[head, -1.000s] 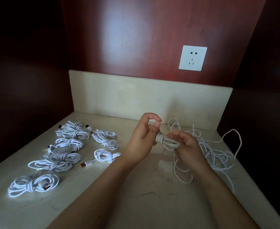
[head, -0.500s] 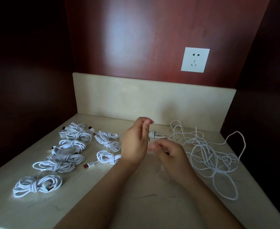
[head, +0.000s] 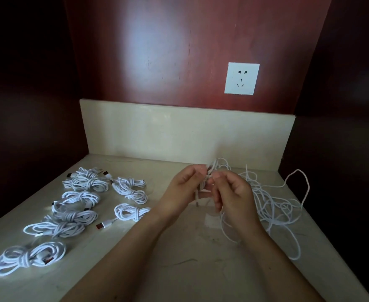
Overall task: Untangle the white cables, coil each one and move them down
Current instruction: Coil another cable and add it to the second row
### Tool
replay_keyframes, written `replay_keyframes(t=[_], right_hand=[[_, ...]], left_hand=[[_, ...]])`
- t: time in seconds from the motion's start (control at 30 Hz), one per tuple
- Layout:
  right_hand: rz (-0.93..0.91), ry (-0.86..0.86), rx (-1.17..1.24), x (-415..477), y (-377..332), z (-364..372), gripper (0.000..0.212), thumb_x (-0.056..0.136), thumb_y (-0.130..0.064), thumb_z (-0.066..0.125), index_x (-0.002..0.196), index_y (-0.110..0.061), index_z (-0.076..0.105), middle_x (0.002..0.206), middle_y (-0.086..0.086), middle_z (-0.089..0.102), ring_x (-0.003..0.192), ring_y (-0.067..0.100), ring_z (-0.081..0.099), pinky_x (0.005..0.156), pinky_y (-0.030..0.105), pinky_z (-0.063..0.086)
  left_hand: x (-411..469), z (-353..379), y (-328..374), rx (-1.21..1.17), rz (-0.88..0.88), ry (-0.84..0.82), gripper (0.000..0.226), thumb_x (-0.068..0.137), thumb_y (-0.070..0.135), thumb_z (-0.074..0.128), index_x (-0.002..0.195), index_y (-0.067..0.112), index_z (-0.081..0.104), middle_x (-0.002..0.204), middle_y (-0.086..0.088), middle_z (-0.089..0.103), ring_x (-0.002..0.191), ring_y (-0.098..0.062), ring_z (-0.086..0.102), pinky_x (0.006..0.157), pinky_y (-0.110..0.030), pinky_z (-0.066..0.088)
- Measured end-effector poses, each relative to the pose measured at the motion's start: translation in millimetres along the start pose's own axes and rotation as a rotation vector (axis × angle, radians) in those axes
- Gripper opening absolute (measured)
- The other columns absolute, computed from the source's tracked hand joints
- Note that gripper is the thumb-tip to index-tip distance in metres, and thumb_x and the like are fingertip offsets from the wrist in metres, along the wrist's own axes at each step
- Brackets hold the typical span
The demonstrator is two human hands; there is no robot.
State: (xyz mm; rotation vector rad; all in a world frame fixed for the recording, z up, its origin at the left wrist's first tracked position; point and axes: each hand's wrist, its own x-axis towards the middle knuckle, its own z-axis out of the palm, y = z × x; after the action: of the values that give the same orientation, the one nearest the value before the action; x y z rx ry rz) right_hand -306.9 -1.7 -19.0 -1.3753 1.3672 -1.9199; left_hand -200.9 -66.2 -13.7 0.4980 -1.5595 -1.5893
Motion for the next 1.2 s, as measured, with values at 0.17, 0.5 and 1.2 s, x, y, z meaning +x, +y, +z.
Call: replay_keyframes(t=[0.17, 0.5, 1.2], right_hand=[[0.057, 0.107, -0.010, 3, -2, -10, 0.018, 0.092, -0.009, 0.064, 0.079, 0.003, 0.067, 0.048, 0.008, 0.055, 0.041, 0.016, 0.050, 0.040, 0.023, 0.038], [-0.017, 0.201, -0.064, -3, 1, -3, 0.011, 0.087, -0.004, 0.070, 0.077, -0.001, 0.065, 0.062, 0.010, 0.069, 0.054, 0.012, 0.068, 0.043, 0.020, 0.046], [0.130, 0.307, 0.053, 9, 7, -13, 0.008, 0.092, -0.010, 0.065, 0.086, -0.006, 0.067, 0.064, -0.001, 0.070, 0.058, 0.005, 0.066, 0.043, 0.020, 0.048]], left_hand=[[0, -2, -1, 0.057, -0.015, 0.086, 0.008, 0.094, 0.008, 0.060, 0.100, 0.004, 0.061, 0.090, -0.008, 0.064, 0.086, -0.020, 0.069, 0.088, -0.043, 0.054], [-2, -2, 3, 0.033, -0.062, 0.121, 0.003, 0.094, 0.004, 0.056, 0.094, 0.006, 0.059, 0.084, -0.012, 0.062, 0.082, -0.030, 0.071, 0.071, -0.039, 0.059], [1, -17, 18, -0.431, -0.364, 0.020, 0.011, 0.097, 0.024, 0.052, 0.096, 0.020, 0.062, 0.069, -0.001, 0.065, 0.055, -0.005, 0.061, 0.045, -0.018, 0.049]])
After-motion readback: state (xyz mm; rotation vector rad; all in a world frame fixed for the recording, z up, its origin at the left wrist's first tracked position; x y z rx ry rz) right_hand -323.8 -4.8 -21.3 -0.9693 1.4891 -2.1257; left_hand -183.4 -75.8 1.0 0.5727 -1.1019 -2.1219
